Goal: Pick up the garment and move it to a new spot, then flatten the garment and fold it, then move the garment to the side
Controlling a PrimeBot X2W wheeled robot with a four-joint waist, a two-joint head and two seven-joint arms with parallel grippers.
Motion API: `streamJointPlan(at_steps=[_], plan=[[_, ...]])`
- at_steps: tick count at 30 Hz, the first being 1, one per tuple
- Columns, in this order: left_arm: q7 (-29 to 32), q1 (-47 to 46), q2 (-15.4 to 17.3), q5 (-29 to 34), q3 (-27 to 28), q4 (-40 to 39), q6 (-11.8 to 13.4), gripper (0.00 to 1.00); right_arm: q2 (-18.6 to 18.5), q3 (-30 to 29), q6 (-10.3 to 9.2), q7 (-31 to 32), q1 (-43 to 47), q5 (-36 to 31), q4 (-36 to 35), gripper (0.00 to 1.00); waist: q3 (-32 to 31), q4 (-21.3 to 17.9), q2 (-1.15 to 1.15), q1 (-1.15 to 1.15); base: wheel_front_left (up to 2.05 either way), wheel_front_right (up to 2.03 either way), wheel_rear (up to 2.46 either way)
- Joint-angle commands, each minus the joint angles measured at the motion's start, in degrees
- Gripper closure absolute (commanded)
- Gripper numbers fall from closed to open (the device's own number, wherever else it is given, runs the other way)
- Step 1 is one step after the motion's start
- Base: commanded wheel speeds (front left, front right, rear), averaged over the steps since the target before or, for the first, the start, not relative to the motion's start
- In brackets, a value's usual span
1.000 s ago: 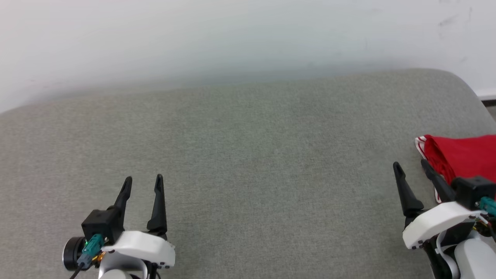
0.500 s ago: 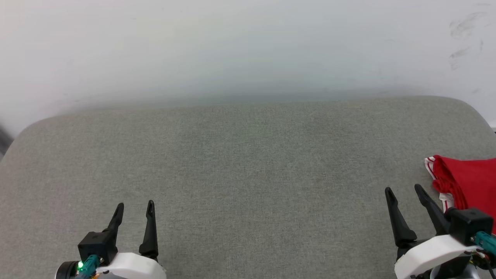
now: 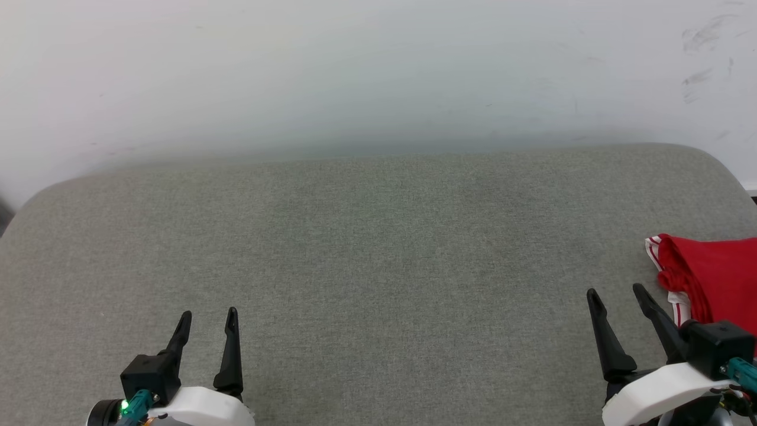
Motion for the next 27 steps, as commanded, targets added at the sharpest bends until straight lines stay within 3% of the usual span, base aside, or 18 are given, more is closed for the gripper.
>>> streamJointPlan(at_steps=[1, 9, 10, 27], plan=[[-0.39, 0.6, -0.12, 0.13, 0.23, 0.2, -0.17, 0.0, 0.22, -0.07, -0.04, 0.1, 0.35, -0.14, -0.49, 0.0, 0.04, 0.11, 0.0, 0.0, 0.0, 0.0, 0.0], [-0.4, 0.0, -0.01, 0.56, 0.58, 0.21, -0.54, 0.0, 0.22, -0.26, -0.04, 0.48, 0.27, 0.38, -0.6, 0.0, 0.12, 0.53, 0.0, 0.0, 0.0, 0.0, 0.0], [0.01, -0.01, -0.2, 0.25, 0.56, 0.1, -0.47, 1.0, 0.06, -0.23, 0.0, 0.41, -0.01, 0.15, -0.28, 1.0, 0.12, 0.54, 0.0, 0.0, 0.0, 0.0, 0.0], [4.22, -1.19, -2.58, -12.92, 3.94, 1.28, -3.09, 1.0, 0.71, -1.38, 0.0, 1.5, -1.87, 15.56, 3.51, 1.0, 0.28, 0.79, 0.0, 0.0, 0.0, 0.0, 0.0]])
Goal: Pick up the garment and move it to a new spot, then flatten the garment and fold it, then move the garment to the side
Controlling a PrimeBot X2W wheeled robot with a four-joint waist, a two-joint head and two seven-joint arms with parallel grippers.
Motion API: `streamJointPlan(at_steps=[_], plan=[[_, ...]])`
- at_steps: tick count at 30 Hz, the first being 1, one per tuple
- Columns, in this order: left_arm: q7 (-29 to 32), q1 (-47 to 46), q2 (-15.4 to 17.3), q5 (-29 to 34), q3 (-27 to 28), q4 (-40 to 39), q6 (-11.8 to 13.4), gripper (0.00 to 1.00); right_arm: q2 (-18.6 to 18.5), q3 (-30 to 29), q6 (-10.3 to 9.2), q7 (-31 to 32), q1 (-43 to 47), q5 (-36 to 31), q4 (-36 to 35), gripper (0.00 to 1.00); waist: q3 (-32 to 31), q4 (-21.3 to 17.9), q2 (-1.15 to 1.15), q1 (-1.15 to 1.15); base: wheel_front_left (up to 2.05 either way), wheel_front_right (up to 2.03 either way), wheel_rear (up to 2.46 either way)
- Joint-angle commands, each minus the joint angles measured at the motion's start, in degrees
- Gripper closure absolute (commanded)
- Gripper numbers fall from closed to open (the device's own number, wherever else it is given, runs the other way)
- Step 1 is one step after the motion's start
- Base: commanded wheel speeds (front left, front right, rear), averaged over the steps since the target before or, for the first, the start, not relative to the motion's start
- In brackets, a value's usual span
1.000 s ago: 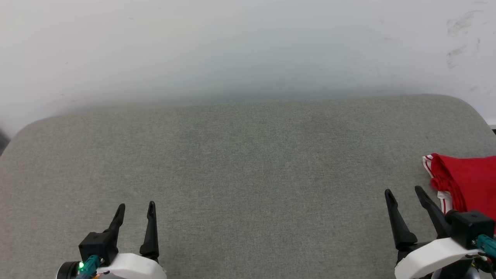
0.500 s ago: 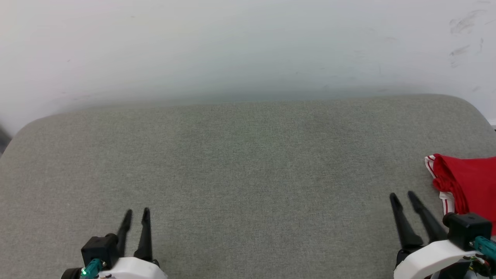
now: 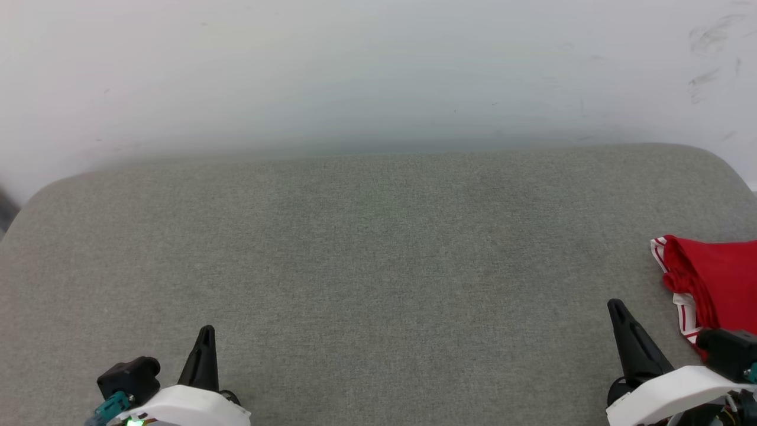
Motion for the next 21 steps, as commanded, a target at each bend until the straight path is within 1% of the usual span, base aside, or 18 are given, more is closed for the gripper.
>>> streamJointPlan(at_steps=[1, 21], plan=[[0.46, -1.98, -0.02, -2.04, 0.93, -0.69, -0.47, 1.0, 0.04, -0.34, 0.0, 0.09, -1.91, 2.55, -0.38, 1.0, 0.02, 0.03, 0.0, 0.0, 0.0, 0.0, 0.0], [5.04, -3.41, -2.41, -17.06, 4.74, -0.44, -3.47, 1.0, 0.75, -1.65, -0.01, 1.25, -4.17, 20.18, 2.89, 1.0, 0.25, 0.37, 0.0, 0.0, 0.0, 0.0, 0.0]])
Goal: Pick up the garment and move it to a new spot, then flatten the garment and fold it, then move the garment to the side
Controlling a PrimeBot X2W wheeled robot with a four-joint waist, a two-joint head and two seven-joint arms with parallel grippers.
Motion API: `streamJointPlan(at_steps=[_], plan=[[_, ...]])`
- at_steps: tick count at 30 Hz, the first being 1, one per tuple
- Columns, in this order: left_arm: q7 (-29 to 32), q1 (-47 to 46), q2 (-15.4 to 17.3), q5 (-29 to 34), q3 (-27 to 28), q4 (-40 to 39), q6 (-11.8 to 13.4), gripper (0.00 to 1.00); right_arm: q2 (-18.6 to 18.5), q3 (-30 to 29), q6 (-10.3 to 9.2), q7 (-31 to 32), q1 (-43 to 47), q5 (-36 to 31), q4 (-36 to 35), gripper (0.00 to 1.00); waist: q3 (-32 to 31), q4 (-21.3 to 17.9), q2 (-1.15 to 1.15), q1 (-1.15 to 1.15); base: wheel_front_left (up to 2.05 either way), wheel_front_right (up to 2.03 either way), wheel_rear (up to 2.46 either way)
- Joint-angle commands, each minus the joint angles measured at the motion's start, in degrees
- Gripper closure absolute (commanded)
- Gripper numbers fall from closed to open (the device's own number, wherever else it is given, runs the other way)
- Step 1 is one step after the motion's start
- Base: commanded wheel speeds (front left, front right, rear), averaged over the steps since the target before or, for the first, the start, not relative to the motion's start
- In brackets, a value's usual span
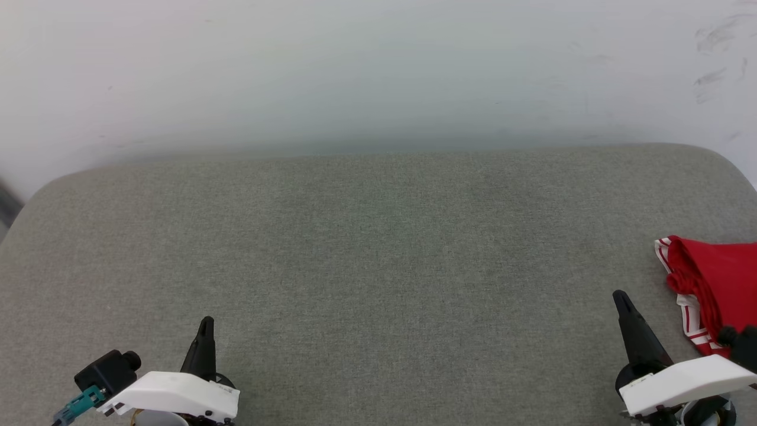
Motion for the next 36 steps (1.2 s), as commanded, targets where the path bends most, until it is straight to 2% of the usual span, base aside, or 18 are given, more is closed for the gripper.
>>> streamJointPlan(at_steps=[1, 36], plan=[[0.52, -1.67, -0.11, -1.81, 0.83, -0.55, -0.55, 1.0, 0.11, -0.3, 0.0, 0.22, -1.94, 2.19, -0.27, 1.0, 0.02, 0.03, 0.0, 0.0, 0.0, 0.0, 0.0], [6.71, -3.58, -3.37, -21.9, 6.02, -0.11, -4.57, 1.0, 1.06, -2.11, -0.01, 1.81, -4.88, 25.76, 4.26, 1.0, 0.43, 0.66, 0.0, 0.0, 0.0, 0.0, 0.0]])
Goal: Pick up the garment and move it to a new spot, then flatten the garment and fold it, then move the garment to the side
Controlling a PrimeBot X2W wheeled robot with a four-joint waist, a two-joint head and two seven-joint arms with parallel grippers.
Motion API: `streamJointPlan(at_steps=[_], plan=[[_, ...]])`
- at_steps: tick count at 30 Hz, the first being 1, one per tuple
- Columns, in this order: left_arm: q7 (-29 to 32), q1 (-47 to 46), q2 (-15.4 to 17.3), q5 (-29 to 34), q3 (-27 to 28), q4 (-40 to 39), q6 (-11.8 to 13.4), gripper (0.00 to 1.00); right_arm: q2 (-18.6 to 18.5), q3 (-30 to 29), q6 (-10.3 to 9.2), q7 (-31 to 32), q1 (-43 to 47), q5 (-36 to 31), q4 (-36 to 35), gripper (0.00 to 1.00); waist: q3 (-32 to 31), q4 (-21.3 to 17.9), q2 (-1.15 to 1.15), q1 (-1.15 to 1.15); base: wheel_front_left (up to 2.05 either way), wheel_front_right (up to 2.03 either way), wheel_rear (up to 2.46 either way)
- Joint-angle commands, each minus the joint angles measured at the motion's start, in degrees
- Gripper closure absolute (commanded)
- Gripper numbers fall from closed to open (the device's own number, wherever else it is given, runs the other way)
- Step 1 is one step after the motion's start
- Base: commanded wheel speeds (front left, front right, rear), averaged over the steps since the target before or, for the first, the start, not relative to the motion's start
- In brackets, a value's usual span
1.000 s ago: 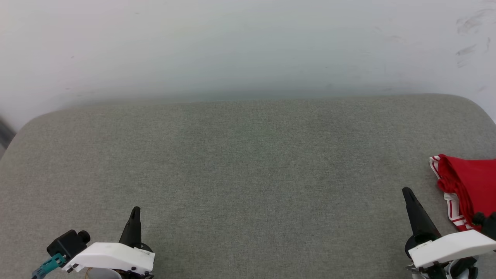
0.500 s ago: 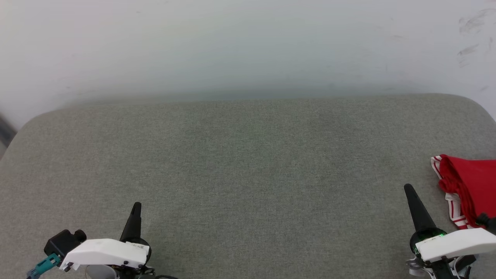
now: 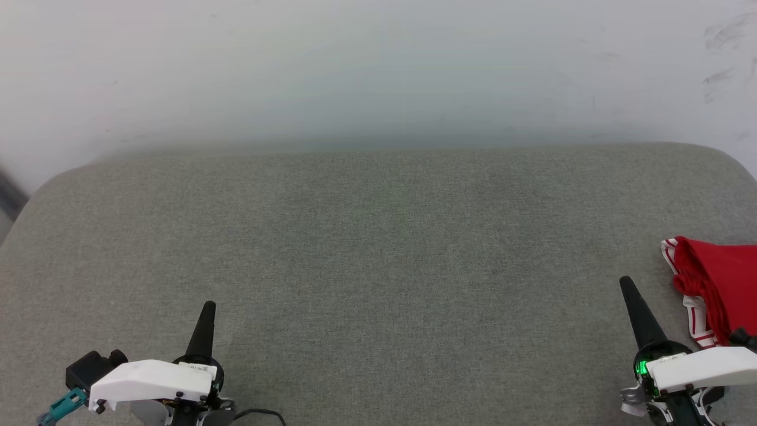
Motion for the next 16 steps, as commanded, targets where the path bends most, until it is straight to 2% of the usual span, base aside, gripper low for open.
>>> streamJointPlan(at_steps=[1, 16], plan=[[0.3, -1.28, -0.13, -1.05, 0.58, -0.34, -0.4, 1.0, 0.14, -0.15, -0.01, 0.09, -1.38, 1.26, -0.13, 1.0, 0.01, 0.02, 0.0, 0.0, 0.0, 0.0, 0.0], [2.36, -1.98, -1.15, -7.6, 2.28, -0.17, -1.81, 1.0, 0.47, -0.78, -0.01, 0.59, -2.34, 8.97, 1.37, 1.0, 0.18, 0.28, 0.0, 0.0, 0.0, 0.0, 0.0]])
